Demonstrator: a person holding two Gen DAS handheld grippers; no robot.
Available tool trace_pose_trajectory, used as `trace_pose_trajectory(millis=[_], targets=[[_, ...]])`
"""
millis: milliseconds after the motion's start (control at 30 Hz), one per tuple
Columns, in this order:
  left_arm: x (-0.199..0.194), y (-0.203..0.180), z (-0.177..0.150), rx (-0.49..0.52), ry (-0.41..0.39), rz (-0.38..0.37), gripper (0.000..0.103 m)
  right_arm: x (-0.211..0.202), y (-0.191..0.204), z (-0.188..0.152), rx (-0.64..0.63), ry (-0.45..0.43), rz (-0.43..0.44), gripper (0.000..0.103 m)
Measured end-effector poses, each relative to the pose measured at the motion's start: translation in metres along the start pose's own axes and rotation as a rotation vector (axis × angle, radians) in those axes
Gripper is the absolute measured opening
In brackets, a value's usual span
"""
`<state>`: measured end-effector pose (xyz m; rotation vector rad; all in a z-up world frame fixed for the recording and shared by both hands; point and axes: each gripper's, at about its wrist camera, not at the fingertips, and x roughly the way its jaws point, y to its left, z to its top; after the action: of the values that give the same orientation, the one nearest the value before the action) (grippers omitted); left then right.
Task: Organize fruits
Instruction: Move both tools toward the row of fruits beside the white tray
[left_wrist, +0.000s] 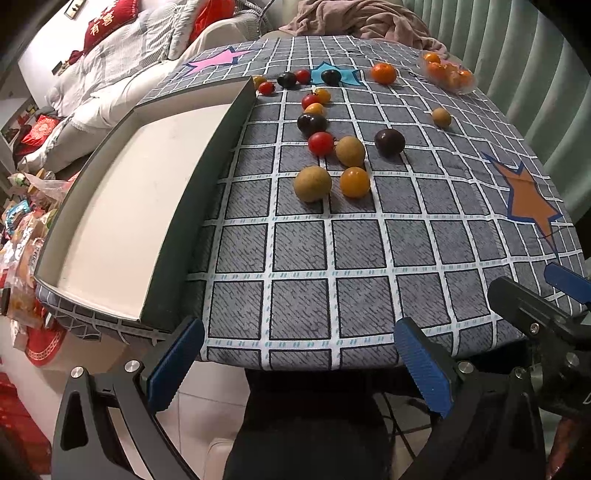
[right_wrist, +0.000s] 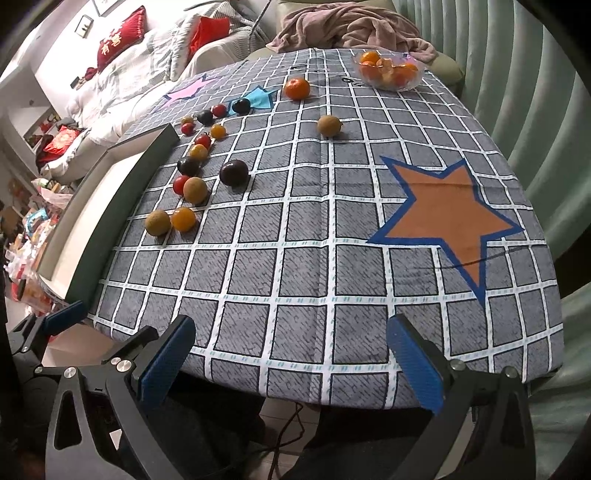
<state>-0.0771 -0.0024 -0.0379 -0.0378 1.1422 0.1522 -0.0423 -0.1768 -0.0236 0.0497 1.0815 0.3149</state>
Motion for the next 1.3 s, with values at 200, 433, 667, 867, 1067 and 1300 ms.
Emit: trace_pose_trajectory(millis=[200,433,667,867,1067,1300], targets=[[0.002,0.000,0.000,0.002,0.005,0.002,0.103,0.001,-0.001,0.000,0.005,0.003,0.001,0.103],[0.006,0.001,0.000,0.000,0.013,0.004,0.103,0.004,-0.004,-0.001,0.016,0.009,0.002,0.103],[0.008,0.003,-0.001,0.000,0.013,0.002,0.103,0.007,-0.004,-0.002,0.016,0.015,0.004,0.103],[0.014,0.010,0.000,-0.019,0.028,0.001,0.103,0.009,-0.006,-0.002,0.025,0.022,0.007,0.103],[0.015,0.010,0.007,-0.015,0.029,0.001,0.103,0.012,-0.008,-0.002,0.028,0.029,0.010,0.103],[0.020,0.017,0.024,-0.027,0.003,-0.009,0.103,0.014,-0.014,-0.001,0.042,0.031,0.010,0.103]])
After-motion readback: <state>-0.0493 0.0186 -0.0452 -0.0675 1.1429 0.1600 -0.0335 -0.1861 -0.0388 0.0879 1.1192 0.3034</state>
